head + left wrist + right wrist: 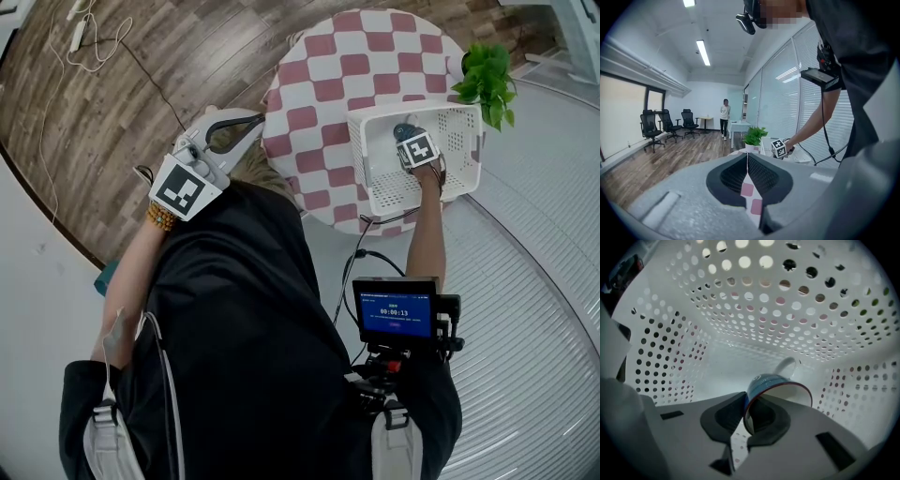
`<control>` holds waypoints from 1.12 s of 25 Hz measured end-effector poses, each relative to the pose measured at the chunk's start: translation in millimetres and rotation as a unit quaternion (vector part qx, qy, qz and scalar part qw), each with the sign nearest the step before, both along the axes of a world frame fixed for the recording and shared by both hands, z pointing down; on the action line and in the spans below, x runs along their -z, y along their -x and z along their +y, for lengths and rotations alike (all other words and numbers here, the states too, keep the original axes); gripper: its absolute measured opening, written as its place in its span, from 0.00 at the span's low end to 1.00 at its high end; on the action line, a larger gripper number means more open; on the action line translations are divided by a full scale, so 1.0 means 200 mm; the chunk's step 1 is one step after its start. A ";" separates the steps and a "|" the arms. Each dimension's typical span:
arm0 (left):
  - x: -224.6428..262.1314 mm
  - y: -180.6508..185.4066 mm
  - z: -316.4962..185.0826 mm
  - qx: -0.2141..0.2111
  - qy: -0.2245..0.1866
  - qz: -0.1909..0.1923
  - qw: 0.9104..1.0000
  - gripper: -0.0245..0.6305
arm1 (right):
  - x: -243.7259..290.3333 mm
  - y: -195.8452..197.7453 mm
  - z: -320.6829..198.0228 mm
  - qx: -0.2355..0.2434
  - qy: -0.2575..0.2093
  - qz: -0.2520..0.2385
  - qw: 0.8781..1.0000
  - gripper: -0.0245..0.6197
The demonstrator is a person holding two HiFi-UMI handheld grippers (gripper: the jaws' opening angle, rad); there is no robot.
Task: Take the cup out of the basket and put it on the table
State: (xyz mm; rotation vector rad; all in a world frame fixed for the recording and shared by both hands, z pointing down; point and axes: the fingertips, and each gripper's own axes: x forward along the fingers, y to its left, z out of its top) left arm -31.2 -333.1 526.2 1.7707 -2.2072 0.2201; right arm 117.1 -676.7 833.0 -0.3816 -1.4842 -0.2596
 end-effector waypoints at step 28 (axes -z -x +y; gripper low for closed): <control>0.04 -0.08 -0.04 -0.027 0.002 -0.025 0.999 0.04 | 0.30 0.14 0.08 -0.290 0.173 -0.203 0.919 0.09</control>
